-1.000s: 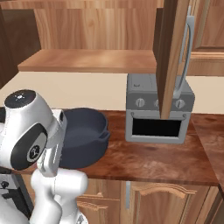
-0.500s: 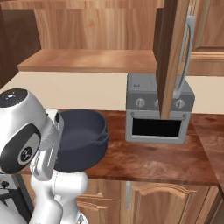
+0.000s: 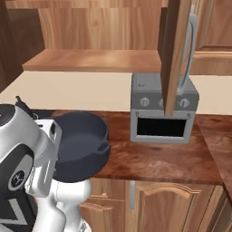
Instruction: Pick the kettle from the cabinet and place it on a stove burner. Then pick the pot from the counter and place it on another stove burner. Finally, turn both burners on.
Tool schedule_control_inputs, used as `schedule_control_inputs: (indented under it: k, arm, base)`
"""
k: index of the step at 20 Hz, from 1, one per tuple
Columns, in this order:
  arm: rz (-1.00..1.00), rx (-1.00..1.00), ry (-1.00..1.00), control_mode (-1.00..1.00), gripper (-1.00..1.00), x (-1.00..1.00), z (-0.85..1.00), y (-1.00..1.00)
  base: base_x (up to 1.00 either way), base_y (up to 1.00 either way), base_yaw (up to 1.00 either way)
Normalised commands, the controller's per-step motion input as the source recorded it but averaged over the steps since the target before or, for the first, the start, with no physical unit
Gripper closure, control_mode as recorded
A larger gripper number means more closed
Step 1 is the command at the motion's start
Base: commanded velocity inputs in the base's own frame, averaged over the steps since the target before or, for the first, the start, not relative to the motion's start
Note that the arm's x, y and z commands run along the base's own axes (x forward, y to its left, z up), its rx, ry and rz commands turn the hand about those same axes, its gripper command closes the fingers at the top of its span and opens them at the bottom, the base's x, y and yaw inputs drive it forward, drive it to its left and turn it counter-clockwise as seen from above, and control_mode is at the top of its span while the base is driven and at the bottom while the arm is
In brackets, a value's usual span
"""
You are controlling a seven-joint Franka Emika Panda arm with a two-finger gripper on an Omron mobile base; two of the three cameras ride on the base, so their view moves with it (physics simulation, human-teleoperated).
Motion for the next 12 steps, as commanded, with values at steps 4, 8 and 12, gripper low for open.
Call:
schedule_control_inputs:
  k: [4, 8, 12]
  arm:
    - [0.00, 0.00, 0.00, 1.00, 1.00, 0.00, 0.00, 0.00]
    - [0.00, 0.00, 0.00, 1.00, 1.00, 0.00, 0.00, 0.00]
    - [0.00, 0.00, 0.00, 1.00, 1.00, 0.00, 0.00, 0.00]
  base:
    - [-0.65, 0.00, -0.01]
    - [-0.45, 0.18, -0.01]
    - [-0.32, 0.29, -0.02]
